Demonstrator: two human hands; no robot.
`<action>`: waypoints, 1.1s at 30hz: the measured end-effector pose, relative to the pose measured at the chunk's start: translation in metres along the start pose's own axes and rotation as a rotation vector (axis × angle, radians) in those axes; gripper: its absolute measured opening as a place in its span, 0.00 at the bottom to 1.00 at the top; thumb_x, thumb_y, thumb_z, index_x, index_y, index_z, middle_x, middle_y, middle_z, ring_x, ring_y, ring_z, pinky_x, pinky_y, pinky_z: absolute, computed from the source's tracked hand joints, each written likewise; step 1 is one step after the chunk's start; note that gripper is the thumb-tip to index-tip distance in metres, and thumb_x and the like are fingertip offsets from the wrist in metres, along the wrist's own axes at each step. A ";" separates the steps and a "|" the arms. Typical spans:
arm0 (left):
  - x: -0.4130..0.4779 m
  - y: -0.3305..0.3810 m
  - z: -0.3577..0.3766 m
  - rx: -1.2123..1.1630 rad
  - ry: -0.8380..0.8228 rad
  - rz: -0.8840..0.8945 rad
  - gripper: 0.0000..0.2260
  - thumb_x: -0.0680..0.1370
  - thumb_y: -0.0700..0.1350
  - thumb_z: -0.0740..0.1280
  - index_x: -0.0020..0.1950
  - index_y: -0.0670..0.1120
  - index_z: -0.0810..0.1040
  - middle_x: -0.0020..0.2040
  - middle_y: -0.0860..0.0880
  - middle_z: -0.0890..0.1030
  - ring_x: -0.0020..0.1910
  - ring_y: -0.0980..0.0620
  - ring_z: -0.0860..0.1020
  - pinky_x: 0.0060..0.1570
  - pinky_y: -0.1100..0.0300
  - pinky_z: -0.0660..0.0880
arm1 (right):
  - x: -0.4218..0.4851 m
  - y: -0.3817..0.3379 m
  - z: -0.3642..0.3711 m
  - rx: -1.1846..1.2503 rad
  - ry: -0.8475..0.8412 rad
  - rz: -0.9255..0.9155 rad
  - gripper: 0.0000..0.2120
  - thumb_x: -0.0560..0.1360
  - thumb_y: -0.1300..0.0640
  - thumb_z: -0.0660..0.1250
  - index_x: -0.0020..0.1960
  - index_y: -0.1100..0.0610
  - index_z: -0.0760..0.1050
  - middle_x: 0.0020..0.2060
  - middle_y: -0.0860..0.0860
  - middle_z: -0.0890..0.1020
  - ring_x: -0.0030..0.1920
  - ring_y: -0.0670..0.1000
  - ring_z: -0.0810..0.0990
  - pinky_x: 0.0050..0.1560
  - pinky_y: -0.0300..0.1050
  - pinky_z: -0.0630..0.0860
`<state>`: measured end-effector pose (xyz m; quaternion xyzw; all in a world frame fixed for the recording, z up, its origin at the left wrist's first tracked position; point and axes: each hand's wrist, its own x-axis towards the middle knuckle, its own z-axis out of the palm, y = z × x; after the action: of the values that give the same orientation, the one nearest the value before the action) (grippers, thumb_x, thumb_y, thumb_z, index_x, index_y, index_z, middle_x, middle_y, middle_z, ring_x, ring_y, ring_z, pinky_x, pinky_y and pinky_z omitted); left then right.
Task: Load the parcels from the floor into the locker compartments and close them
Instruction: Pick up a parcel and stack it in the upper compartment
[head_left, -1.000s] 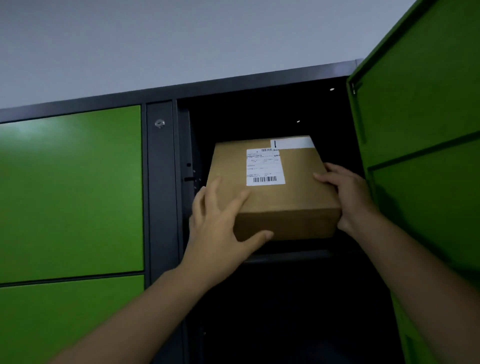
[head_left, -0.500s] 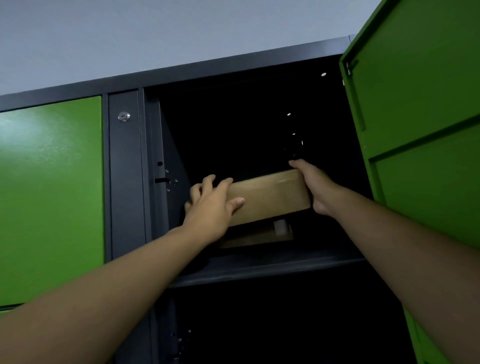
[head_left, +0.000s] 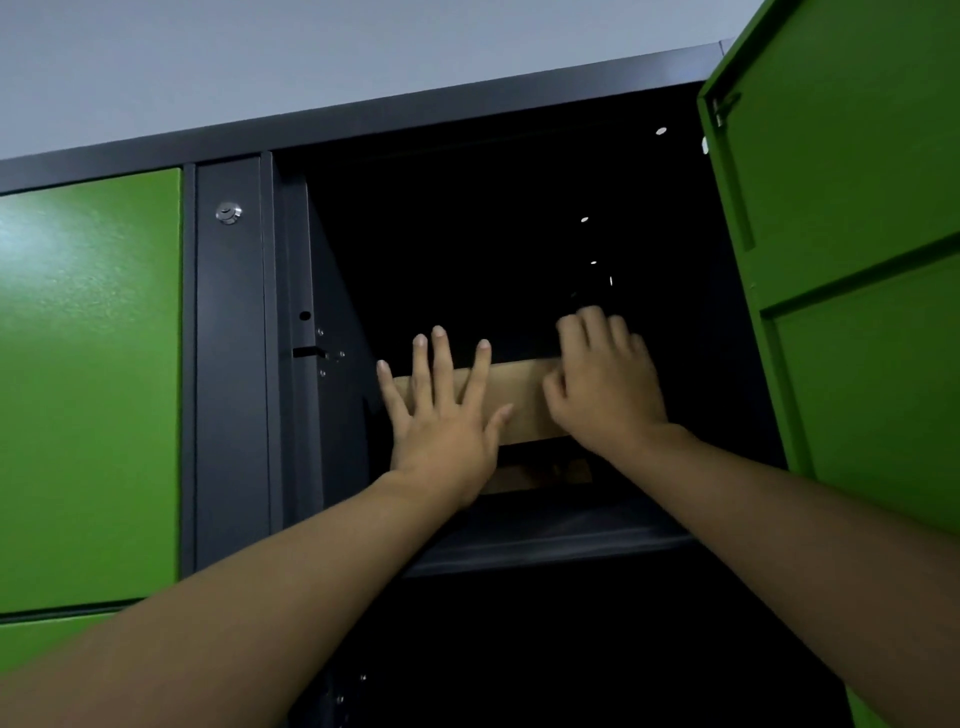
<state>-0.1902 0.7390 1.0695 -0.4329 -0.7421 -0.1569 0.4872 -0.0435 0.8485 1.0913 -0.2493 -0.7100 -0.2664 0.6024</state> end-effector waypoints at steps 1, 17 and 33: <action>0.001 0.002 0.003 0.031 0.006 0.011 0.34 0.84 0.65 0.41 0.81 0.53 0.27 0.80 0.37 0.27 0.80 0.36 0.29 0.74 0.30 0.30 | -0.001 0.002 0.000 -0.045 -0.027 -0.109 0.17 0.74 0.52 0.60 0.60 0.58 0.73 0.56 0.57 0.76 0.54 0.60 0.76 0.51 0.56 0.74; 0.044 0.000 0.041 -0.035 -0.476 -0.142 0.41 0.83 0.68 0.46 0.81 0.44 0.28 0.81 0.41 0.27 0.82 0.42 0.34 0.82 0.46 0.43 | 0.006 0.022 0.047 -0.135 -0.996 -0.143 0.45 0.81 0.57 0.64 0.82 0.46 0.34 0.78 0.53 0.25 0.81 0.58 0.30 0.82 0.58 0.46; 0.053 0.000 0.047 0.023 -0.681 -0.201 0.49 0.80 0.71 0.54 0.80 0.44 0.26 0.79 0.41 0.24 0.81 0.41 0.30 0.80 0.42 0.41 | 0.014 0.033 0.056 0.004 -1.163 -0.126 0.41 0.82 0.62 0.59 0.83 0.40 0.39 0.77 0.48 0.24 0.79 0.51 0.26 0.82 0.57 0.41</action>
<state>-0.2257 0.7961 1.0924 -0.3796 -0.9026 -0.0424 0.1985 -0.0633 0.9112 1.1007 -0.3107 -0.9380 -0.1195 0.0971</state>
